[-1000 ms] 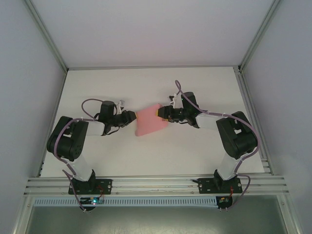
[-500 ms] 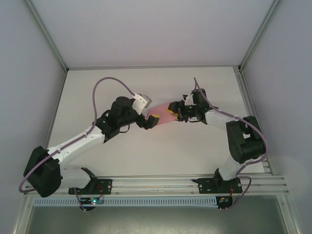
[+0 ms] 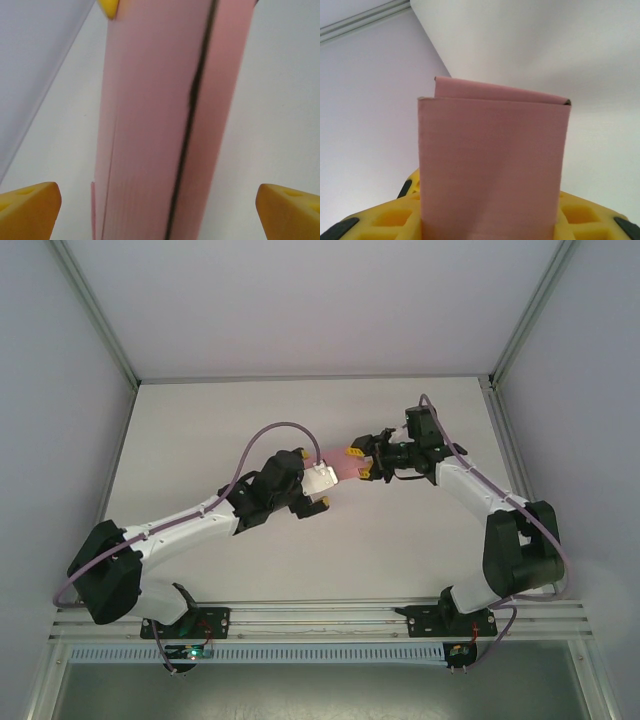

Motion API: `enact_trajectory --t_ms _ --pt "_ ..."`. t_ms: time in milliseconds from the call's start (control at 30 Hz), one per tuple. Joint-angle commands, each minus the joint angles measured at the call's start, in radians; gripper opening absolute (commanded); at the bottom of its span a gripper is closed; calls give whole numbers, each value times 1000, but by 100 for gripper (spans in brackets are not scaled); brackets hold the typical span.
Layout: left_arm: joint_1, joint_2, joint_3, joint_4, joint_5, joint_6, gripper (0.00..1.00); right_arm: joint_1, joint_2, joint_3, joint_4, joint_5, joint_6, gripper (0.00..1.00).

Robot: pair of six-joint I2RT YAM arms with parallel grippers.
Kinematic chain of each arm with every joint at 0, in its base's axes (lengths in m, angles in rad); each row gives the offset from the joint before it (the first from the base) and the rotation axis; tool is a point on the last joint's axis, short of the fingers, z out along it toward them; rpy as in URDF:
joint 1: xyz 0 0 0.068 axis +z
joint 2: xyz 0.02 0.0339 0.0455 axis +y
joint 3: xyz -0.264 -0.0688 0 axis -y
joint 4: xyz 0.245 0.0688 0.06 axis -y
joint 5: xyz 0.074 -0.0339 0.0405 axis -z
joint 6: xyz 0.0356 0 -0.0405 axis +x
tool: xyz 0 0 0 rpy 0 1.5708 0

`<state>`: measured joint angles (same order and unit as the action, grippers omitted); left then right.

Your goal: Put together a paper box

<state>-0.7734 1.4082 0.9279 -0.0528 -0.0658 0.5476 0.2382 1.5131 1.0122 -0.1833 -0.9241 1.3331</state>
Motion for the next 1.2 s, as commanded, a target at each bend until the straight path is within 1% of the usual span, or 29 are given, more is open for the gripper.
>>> enact_trajectory --t_ms 0,67,167,200,233,267,300,333,367,433,467,500,533,600,633,700,767,800,867,933,967,1000,1067,1100,1167 --pt "-9 18 17 71 -107 68 99 8 -17 13 -79 -43 12 39" --pt "-10 27 15 93 -129 87 91 9 -28 1 -87 -44 14 40" --pt "-10 38 16 128 -143 94 70 11 -49 -18 -83 -32 17 42" --pt "-10 34 9 145 -133 90 64 12 -56 -23 -82 -27 19 42" --pt "-10 28 -1 169 -120 88 61 12 -59 -29 -76 -30 25 42" --pt "-10 19 -10 189 -103 96 61 12 -65 -39 -59 -26 38 42" --pt "-10 16 -21 208 -93 97 57 11 -70 -47 -37 -24 55 42" --pt "-9 14 -24 226 -92 92 54 11 -76 -53 -21 -20 64 47" --pt "-9 11 -22 233 -89 88 50 13 -81 -54 -22 -18 62 57" --pt "-10 9 -18 230 -79 88 43 10 -87 -49 -26 -12 34 70" --pt "-9 10 -13 221 -77 91 42 7 -95 -45 -36 4 9 86" --pt "-8 12 -7 204 -75 93 39 -1 -105 -41 -44 28 -22 98" --pt "-7 15 -1 185 -72 98 35 -16 -117 -33 -58 61 -60 98" --pt "-5 21 14 129 -74 92 33 -60 -140 -5 -128 143 -169 98" --pt "0 24 21 84 -70 74 33 -86 -151 20 -178 200 -257 98" --pt "20 28 30 1 -40 18 29 -129 -167 73 -290 315 -419 98" --pt "39 30 30 -92 23 -25 29 -149 -195 103 -317 436 -563 98" --pt "41 31 33 -124 32 -40 29 -150 -218 106 -316 511 -625 98" --pt "47 36 58 -229 85 -34 30 -149 -264 100 -282 662 -786 98" --pt "53 51 106 -386 172 15 32 -143 -306 90 -263 798 -950 98" --pt "55 61 131 -443 183 29 32 -137 -326 81 -251 816 -1027 98" --pt "61 74 155 -497 200 41 32 -134 -350 63 -232 814 -1084 98" --pt "79 103 210 -614 251 84 33 -148 -409 -17 -148 759 -1098 98" --pt "91 118 230 -654 277 102 33 -164 -436 -72 -81 684 -1054 98" --pt "114 154 272 -707 319 130 34 -170 -471 -181 114 434 -1057 98"
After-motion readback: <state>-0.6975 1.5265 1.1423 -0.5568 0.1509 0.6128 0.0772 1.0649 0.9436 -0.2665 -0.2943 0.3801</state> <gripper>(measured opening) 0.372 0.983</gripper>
